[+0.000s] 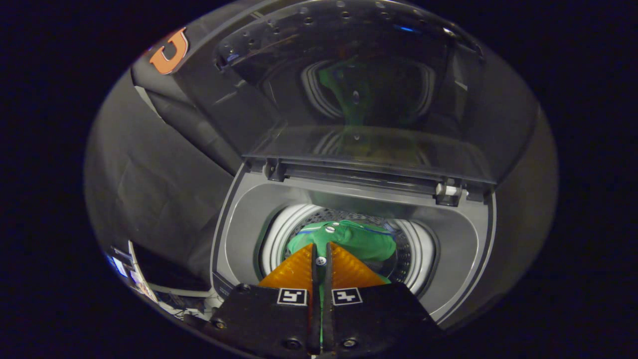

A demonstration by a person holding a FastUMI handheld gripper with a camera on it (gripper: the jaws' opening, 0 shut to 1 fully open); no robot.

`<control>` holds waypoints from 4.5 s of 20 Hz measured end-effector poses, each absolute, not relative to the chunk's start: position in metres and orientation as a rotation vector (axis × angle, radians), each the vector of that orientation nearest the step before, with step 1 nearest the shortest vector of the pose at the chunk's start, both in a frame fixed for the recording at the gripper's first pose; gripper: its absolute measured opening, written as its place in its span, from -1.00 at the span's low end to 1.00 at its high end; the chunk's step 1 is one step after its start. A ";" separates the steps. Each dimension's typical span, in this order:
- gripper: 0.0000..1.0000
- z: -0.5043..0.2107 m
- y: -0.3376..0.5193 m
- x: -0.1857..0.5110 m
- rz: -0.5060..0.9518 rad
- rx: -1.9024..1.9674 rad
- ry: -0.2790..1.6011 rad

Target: Put the clothes into the washing machine and then close the washing machine lid.

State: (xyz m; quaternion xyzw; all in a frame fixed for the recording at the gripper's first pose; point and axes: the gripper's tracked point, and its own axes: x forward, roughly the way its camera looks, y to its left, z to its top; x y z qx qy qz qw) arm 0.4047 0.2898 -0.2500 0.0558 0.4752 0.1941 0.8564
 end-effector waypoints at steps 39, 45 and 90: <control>0.67 0.007 0.327 0.432 0.663 0.149 0.379; 0.76 0.010 0.313 0.538 0.436 0.070 0.401; 0.77 -0.133 0.301 0.400 0.272 0.128 0.424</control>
